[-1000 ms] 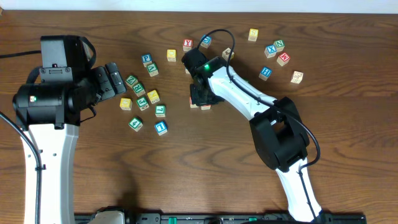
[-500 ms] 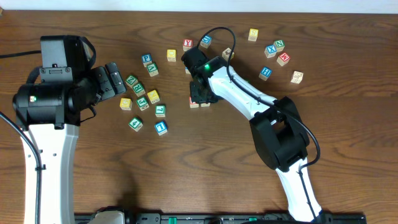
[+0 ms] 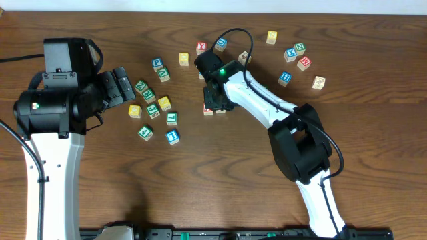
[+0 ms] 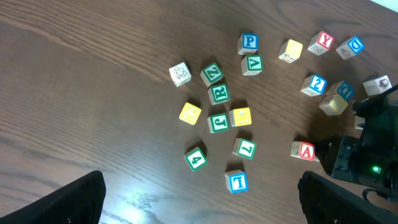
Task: Spell out AI2
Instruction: 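Lower the I block beside the A block and open the right gripper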
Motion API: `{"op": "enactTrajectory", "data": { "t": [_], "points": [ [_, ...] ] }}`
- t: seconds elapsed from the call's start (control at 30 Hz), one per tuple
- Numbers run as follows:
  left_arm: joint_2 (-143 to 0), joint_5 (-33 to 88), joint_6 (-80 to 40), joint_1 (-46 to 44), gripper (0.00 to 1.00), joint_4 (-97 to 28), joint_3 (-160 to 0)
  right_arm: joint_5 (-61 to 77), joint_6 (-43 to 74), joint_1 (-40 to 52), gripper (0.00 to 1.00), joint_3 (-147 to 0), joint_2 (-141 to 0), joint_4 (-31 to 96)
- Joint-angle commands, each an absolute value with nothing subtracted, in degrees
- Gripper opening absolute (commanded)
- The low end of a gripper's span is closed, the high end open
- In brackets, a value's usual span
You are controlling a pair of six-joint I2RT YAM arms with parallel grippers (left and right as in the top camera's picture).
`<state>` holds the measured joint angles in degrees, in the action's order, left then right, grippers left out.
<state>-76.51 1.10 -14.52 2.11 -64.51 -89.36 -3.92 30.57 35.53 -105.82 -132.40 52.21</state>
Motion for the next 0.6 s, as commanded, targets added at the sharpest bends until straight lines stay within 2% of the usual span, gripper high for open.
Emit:
{"op": "enactTrajectory", "data": {
  "t": [0.0, 0.3, 0.47, 0.57],
  "points": [
    [-77.0, 0.4, -13.6, 2.3, 0.98, -64.7, -89.1, -5.1, 31.2, 35.6, 0.22, -106.4, -132.5, 52.1],
    [-77.0, 0.4, -13.6, 2.3, 0.98, -64.7, -89.1, -5.7, 31.2, 35.6, 0.23, -106.4, -132.5, 52.1],
    [-77.0, 0.4, -13.6, 2.3, 0.98, -64.7, -89.1, -5.7, 31.2, 35.6, 0.38, -106.4, -132.5, 52.1],
    [-77.0, 0.4, -13.6, 2.3, 0.98, -64.7, -89.1, -5.6, 31.2, 35.6, 0.41, -106.4, -132.5, 52.1]
  ]
}}
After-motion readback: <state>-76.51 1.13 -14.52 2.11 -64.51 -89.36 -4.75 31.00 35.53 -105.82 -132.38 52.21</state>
